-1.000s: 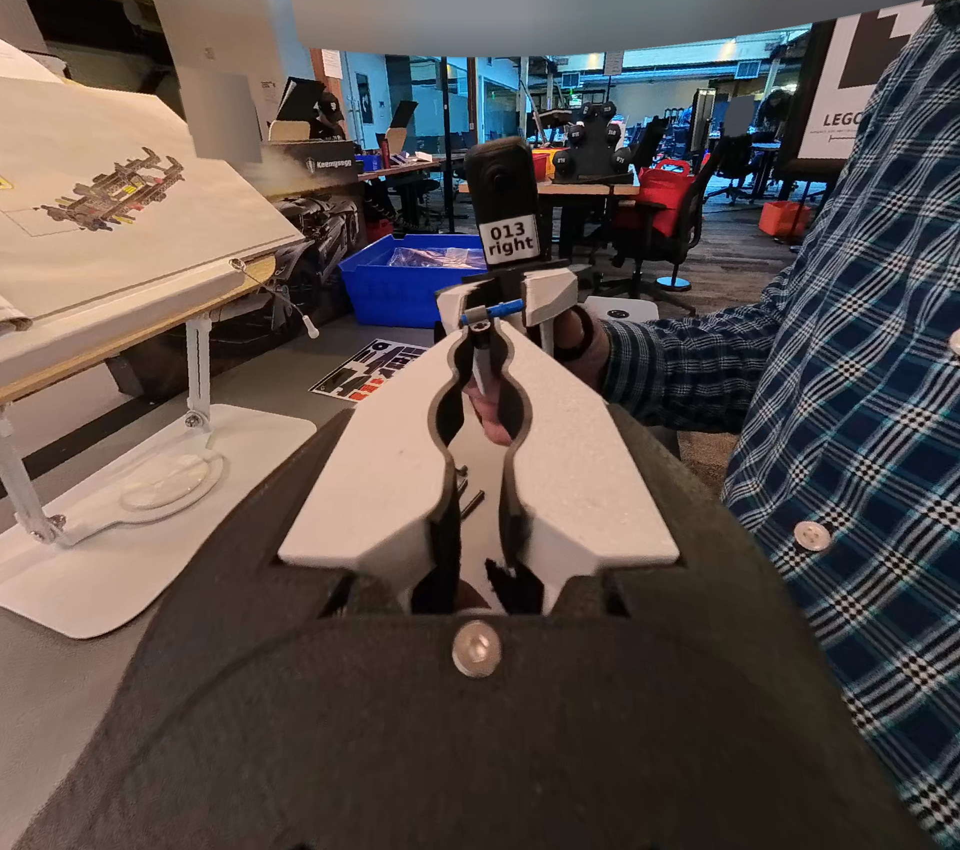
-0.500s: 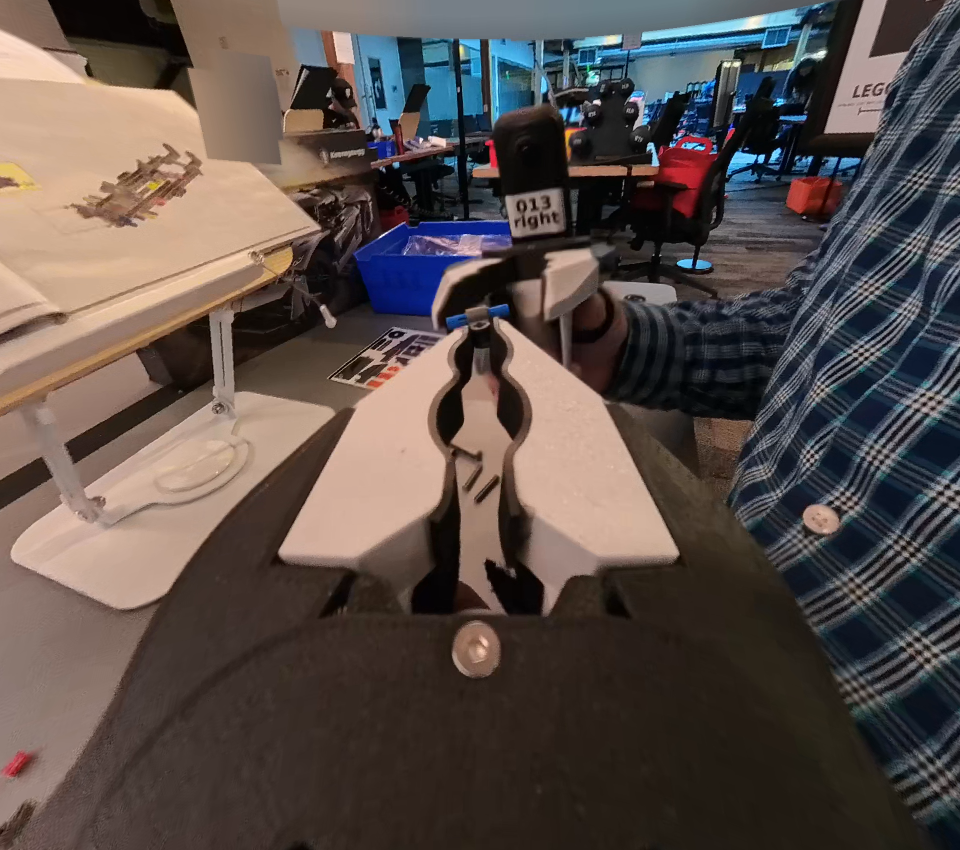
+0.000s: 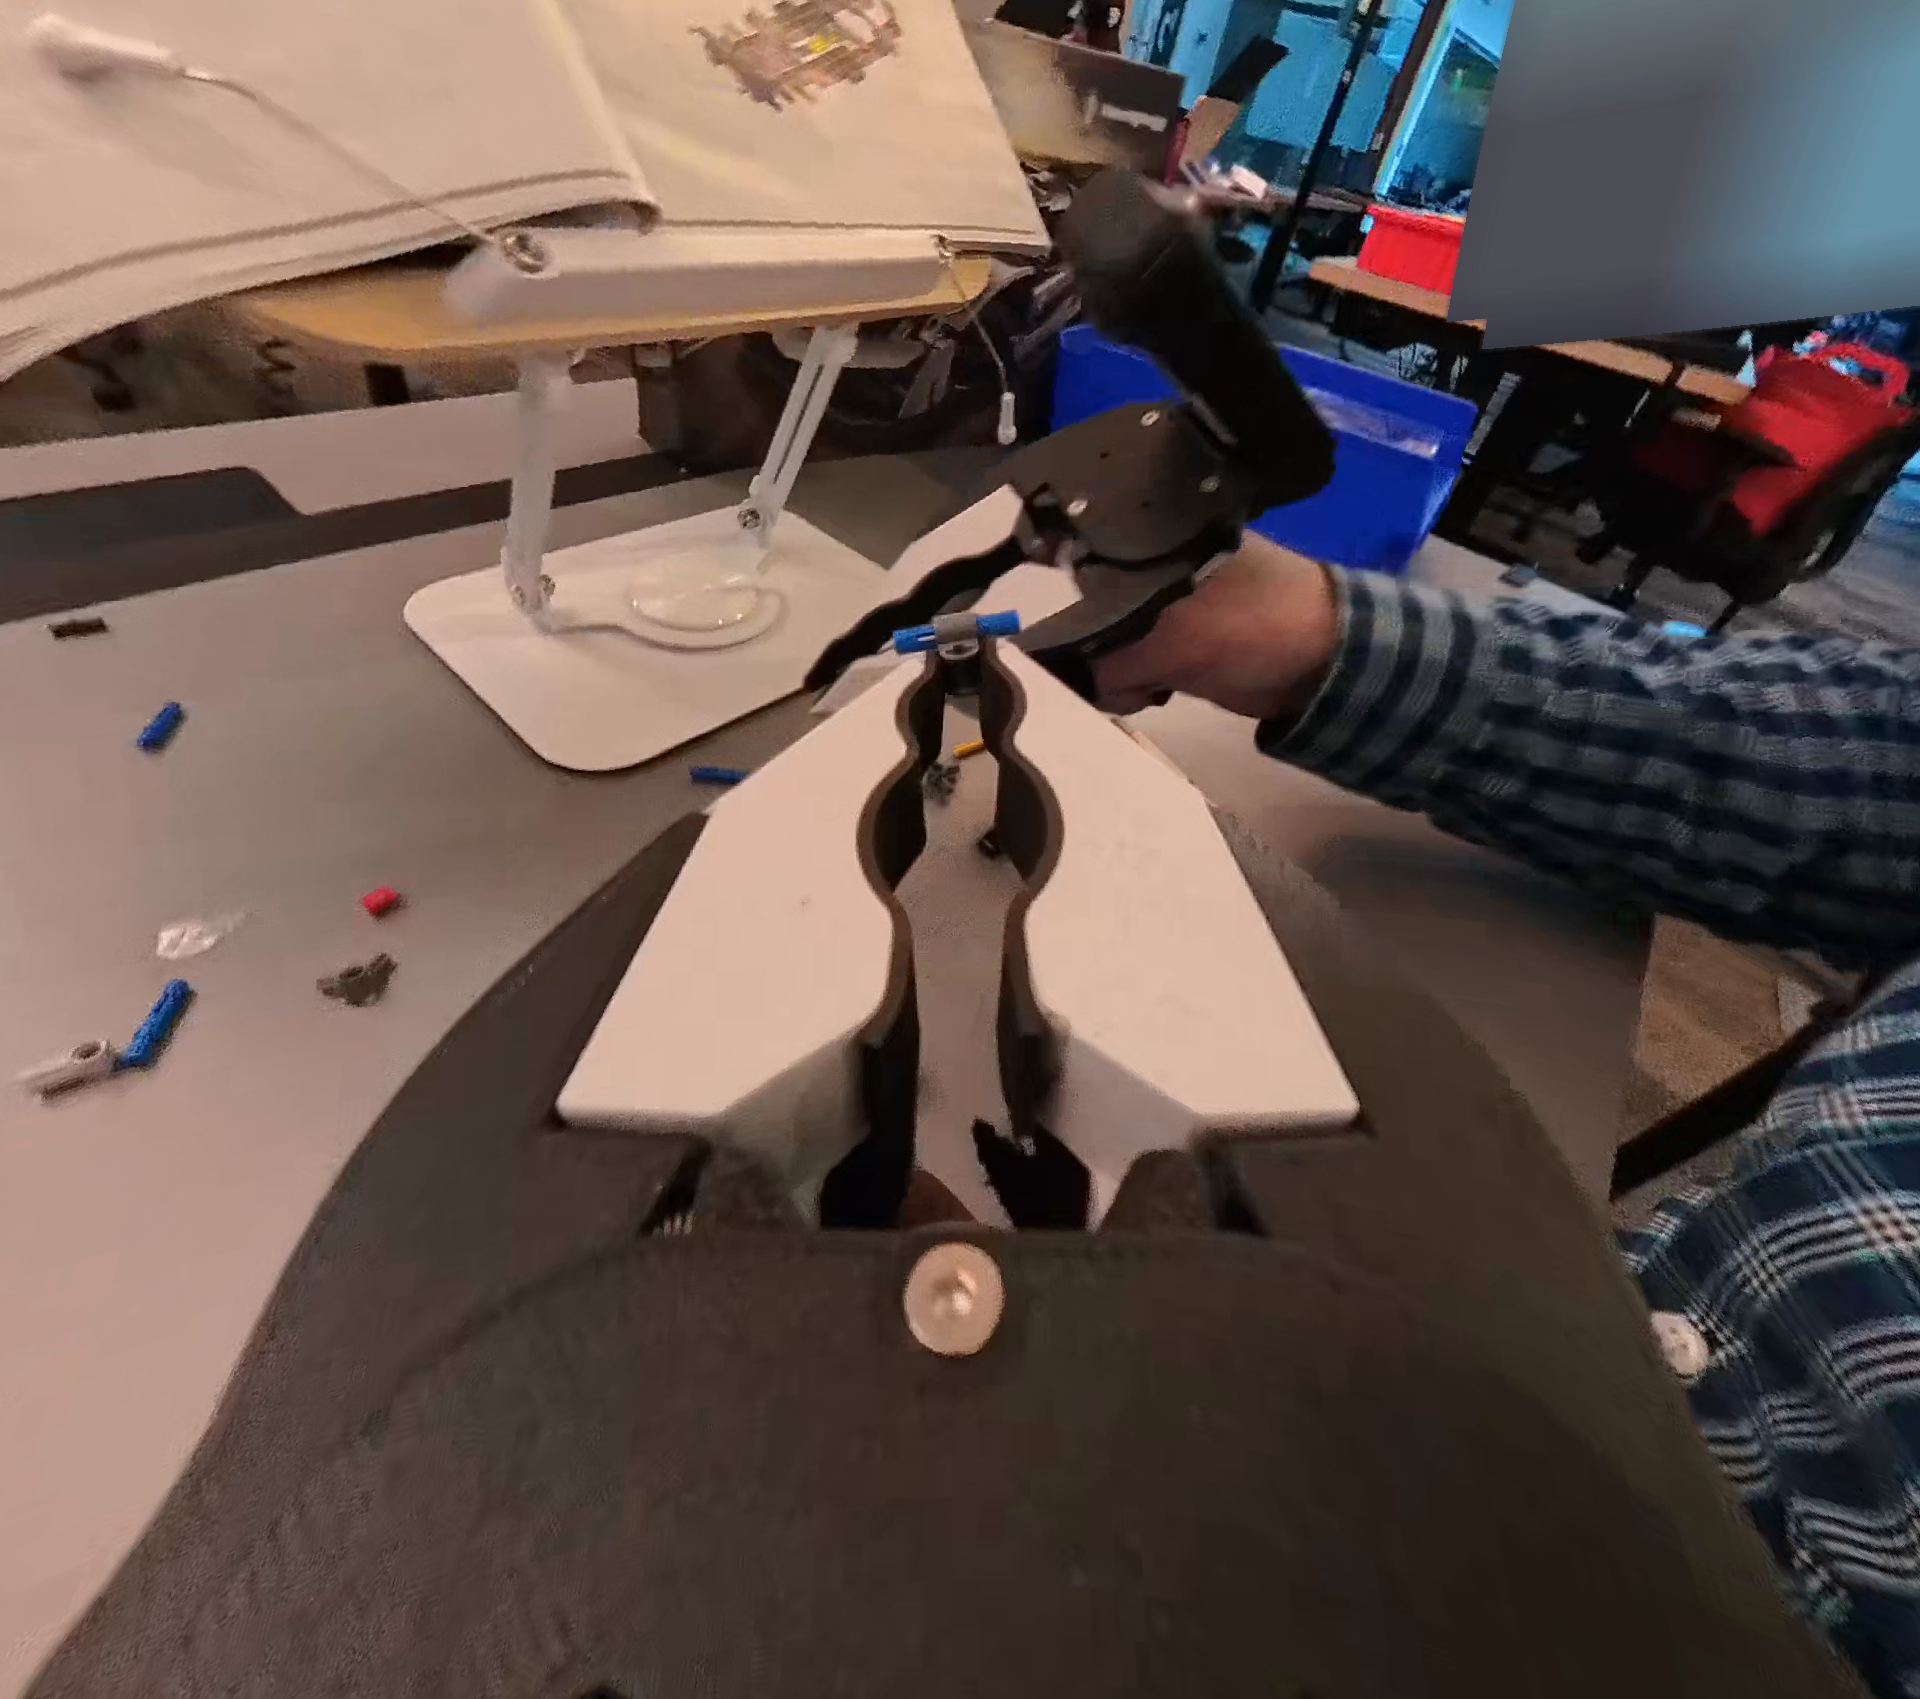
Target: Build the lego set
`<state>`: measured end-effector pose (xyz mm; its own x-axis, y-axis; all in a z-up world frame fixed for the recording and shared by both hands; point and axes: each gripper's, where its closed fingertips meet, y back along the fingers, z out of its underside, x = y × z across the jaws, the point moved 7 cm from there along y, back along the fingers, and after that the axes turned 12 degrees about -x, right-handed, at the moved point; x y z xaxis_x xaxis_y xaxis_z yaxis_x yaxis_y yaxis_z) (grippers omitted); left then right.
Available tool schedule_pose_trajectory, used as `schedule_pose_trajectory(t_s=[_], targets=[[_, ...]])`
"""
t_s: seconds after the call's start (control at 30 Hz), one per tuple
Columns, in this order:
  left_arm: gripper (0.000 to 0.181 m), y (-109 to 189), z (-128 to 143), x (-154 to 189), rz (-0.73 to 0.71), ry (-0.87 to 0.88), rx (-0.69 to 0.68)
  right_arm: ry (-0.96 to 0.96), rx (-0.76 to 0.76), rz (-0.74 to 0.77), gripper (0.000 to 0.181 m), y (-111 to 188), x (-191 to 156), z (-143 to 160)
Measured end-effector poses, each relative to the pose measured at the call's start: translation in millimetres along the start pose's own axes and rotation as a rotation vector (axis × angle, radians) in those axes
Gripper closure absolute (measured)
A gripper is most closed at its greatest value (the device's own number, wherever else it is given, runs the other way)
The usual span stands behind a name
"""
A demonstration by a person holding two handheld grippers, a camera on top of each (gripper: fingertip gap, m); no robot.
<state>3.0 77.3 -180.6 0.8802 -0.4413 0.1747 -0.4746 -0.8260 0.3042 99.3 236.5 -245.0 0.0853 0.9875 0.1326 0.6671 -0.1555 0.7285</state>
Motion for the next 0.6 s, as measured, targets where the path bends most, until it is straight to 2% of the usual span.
schedule_pose_trajectory(t_s=[0.17,0.37,0.6], targets=[[0.177,3.9,1.7,-13.4,0.0,0.077,0.033,-0.031,-0.129,0.015,0.168,-41.1,10.1,0.9],[0.177,2.7,5.1,-27.8,0.072,0.259,0.102,-0.041,-0.21,0.038,0.174,-57.2,11.3,6.6],[0.177,1.6,5.5,-36.8,0.141,0.407,0.169,-0.062,-0.167,0.009,0.18,-56.6,13.7,7.0]])
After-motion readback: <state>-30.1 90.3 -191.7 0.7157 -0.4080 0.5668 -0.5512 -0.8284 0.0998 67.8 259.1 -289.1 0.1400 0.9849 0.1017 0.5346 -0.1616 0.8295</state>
